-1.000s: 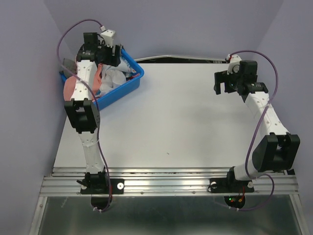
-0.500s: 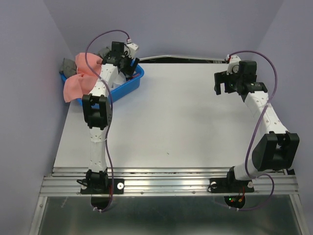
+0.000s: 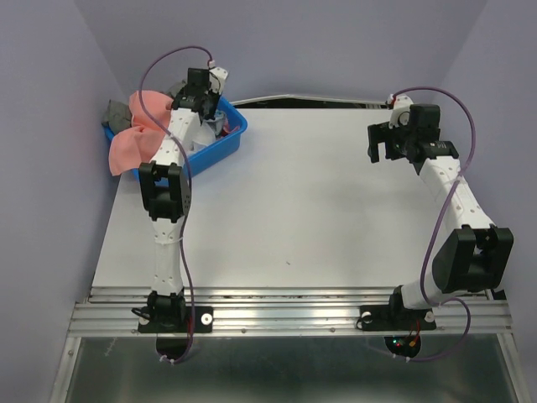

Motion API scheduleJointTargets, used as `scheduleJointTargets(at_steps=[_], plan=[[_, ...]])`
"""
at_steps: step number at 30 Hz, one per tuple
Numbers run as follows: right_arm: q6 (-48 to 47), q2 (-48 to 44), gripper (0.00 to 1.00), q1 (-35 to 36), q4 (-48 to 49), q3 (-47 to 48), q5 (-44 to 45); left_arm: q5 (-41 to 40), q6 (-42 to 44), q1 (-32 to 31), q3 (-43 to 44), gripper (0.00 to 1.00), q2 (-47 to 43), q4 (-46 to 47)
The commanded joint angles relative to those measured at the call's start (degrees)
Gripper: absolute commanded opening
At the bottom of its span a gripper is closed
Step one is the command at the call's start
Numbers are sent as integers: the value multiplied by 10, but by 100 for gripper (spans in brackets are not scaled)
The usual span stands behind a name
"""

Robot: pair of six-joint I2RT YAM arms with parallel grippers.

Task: Fold and stack the skirts
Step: Grab the skirt from the pile, then move the skirt to the center of the board

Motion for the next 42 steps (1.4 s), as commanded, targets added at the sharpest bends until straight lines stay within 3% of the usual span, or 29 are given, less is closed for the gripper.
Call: scheduleJointTargets(at_steps=[1,4,6,7,9,10,13,19,23,27,28,29,30,31,34,35,36,37,39,40,42], plan=[[16,-24,100,-1,16,24,2,80,-96,20,24,0,-166,96],[32,-28,100,-1,16,31,-6,180,-159,39,-40,0,-253,203],[39,-30,100,-1,16,38,-17,304,-239,51,-90,0,-296,288],[45,-31,100,-1,16,39,-20,367,-280,54,-140,0,-334,394],[52,-32,100,-1,16,45,-27,420,-390,55,-178,0,-360,499],[55,-33,100,-1,16,46,-39,442,-432,52,-182,0,-369,581],[59,-34,100,-1,13,58,-89,517,-595,48,-132,0,-354,703],[90,-31,100,-1,37,88,-240,559,-620,5,-62,0,-387,736],[112,-32,100,-1,97,89,-282,619,-624,-29,-61,0,-411,752],[91,-15,100,-1,98,100,-249,702,-650,-53,-228,0,-482,804],[70,-15,100,-1,93,99,-233,716,-653,-53,-338,0,-504,822],[61,-17,100,-1,78,97,-229,748,-651,-52,-396,0,-546,825],[50,-18,100,-1,70,90,-228,769,-631,-50,-459,0,-569,825],[26,-25,100,-1,53,84,-233,813,-610,-41,-583,0,-616,819],[-12,-37,99,-1,22,54,-242,847,-409,-9,-736,0,-690,728],[-37,-45,98,-1,-1,47,-256,833,-316,25,-779,0,-719,553],[-47,-48,97,-1,-12,39,-258,815,-205,41,-782,0,-723,434],[-75,-51,95,-1,-40,29,-269,735,104,49,-741,2,-704,142],[-92,-54,94,-1,-70,20,-283,656,404,37,-699,2,-663,-90],[-95,-54,93,-1,-83,15,-289,621,502,35,-688,2,-638,-162],[-107,-51,89,-1,-114,-1,-313,556,530,55,-674,2,-580,-219]])
